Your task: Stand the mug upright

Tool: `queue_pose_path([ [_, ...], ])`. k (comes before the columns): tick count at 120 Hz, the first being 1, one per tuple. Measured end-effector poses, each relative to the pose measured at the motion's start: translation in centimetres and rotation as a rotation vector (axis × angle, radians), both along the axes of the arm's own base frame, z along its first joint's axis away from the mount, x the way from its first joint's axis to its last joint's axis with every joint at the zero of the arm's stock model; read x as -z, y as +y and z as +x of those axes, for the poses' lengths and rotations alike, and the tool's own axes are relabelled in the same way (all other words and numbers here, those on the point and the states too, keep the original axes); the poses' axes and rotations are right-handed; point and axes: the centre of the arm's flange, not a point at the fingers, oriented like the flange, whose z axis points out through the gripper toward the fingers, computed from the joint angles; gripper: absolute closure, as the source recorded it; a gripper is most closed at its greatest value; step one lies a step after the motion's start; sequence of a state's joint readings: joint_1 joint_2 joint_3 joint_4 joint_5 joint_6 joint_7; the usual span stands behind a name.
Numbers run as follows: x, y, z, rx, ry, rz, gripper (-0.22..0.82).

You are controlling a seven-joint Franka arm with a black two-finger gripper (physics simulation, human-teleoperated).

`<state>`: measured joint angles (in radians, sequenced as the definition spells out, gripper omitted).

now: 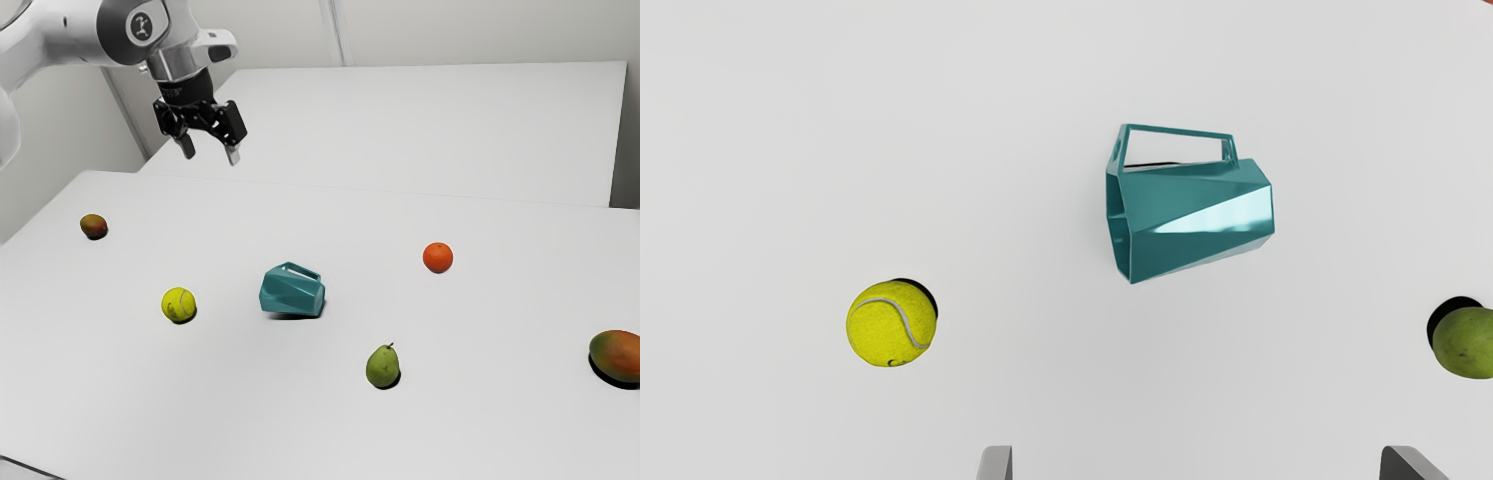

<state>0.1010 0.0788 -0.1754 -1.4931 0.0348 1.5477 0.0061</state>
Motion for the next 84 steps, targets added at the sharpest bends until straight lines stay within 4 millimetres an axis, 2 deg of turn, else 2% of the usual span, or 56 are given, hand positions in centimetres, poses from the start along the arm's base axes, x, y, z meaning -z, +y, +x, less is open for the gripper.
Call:
queue_pose_path([
  [16,0.2,0.2,0.0,-0.003,0.003,-0.001,0.0],
  [32,1.5,0.7,0.0,-0.012,0.026,-0.002,0.0],
  [52,5.4,1.9,-0.1,-0.044,0.09,-0.061,0.0],
  [84,12.4,5.3,-0.6,-0.081,0.087,-0.306,0.0],
])
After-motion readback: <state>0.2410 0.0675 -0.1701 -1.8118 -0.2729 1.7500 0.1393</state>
